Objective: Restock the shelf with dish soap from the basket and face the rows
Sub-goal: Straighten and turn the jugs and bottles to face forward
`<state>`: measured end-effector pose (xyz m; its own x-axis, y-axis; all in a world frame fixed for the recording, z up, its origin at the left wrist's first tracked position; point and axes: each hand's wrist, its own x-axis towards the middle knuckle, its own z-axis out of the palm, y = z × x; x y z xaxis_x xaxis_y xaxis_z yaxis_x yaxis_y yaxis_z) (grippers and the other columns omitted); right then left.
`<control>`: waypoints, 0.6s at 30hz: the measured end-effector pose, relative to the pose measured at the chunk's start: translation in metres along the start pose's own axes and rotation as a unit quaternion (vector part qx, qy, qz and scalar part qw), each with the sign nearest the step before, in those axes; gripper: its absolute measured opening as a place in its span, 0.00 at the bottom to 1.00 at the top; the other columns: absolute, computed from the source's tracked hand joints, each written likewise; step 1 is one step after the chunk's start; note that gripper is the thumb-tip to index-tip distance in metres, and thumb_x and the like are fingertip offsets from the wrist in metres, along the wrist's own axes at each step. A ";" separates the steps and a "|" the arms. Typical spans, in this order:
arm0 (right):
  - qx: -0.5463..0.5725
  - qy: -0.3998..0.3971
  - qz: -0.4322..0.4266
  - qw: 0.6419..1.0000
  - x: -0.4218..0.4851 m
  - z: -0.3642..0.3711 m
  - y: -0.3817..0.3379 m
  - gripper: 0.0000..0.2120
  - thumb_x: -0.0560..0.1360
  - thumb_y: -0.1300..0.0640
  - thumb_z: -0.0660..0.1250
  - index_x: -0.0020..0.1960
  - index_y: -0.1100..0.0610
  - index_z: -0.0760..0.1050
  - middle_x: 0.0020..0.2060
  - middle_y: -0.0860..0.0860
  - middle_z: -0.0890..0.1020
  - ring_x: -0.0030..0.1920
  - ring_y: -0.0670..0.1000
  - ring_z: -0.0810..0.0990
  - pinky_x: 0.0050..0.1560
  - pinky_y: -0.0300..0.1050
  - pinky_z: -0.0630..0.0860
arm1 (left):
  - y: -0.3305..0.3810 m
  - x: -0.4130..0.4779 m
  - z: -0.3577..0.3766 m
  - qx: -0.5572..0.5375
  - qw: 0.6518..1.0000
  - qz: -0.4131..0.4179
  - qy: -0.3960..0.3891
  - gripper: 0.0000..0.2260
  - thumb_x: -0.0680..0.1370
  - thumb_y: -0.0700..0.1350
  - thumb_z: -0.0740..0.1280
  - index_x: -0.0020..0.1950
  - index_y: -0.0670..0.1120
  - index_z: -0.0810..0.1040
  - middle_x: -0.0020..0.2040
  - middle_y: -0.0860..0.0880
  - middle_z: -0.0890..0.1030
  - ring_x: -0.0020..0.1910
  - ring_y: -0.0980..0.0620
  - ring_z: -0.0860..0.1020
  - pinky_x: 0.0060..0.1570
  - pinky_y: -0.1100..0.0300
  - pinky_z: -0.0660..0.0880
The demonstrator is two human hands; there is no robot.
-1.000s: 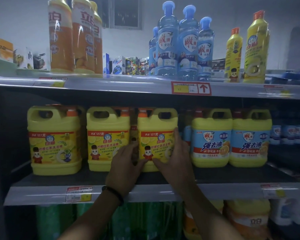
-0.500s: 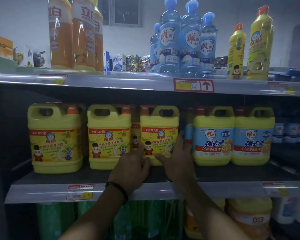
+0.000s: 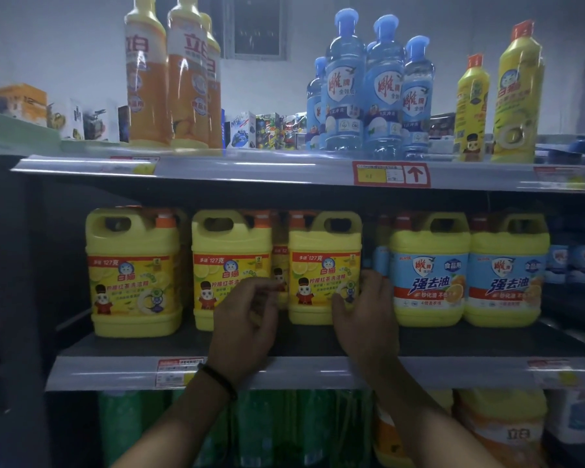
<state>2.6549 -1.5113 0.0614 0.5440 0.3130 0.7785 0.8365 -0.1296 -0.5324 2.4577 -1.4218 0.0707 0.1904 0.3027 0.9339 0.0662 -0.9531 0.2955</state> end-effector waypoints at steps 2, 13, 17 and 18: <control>0.007 0.054 -0.097 0.994 -0.007 -0.002 -0.004 0.17 0.79 0.52 0.71 0.65 0.55 0.73 0.59 0.53 0.76 0.55 0.53 0.79 0.49 0.55 0.82 | -0.015 -0.001 -0.024 0.053 0.999 0.009 0.007 0.06 0.79 0.42 0.68 0.56 0.47 0.78 0.51 0.53 0.78 0.49 0.57 0.78 0.47 0.63 0.75; 0.039 -0.058 -0.069 0.995 -0.045 0.058 -0.110 0.26 0.79 0.44 0.69 0.72 0.52 0.67 0.65 0.52 0.72 0.62 0.54 0.75 0.57 0.50 0.79 | -0.053 0.004 -0.067 0.063 0.987 -0.145 -0.021 0.27 0.80 0.45 0.71 0.77 0.51 0.65 0.70 0.54 0.75 0.67 0.55 0.75 0.65 0.51 0.75; -0.029 -0.085 -0.095 0.991 -0.053 0.066 -0.110 0.36 0.80 0.41 0.67 0.80 0.55 0.59 0.71 0.54 0.69 0.68 0.54 0.72 0.63 0.47 0.77 | -0.047 0.022 -0.074 -0.015 0.974 -0.216 -0.060 0.28 0.80 0.45 0.73 0.71 0.62 0.61 0.67 0.61 0.75 0.66 0.59 0.76 0.65 0.55 0.73; -0.030 -0.086 -0.097 0.991 -0.053 0.068 -0.109 0.37 0.80 0.41 0.67 0.81 0.54 0.57 0.72 0.54 0.68 0.69 0.53 0.72 0.64 0.48 0.77 | -0.047 0.027 -0.076 -0.029 0.968 -0.238 -0.077 0.28 0.80 0.46 0.73 0.70 0.62 0.61 0.66 0.62 0.76 0.65 0.60 0.76 0.65 0.55 0.74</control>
<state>2.5303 -1.4497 0.0559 0.3581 0.4927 0.7931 0.9293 -0.1064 -0.3535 2.3855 -1.3694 0.0971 0.2965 0.7012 0.6484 0.1290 -0.7021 0.7003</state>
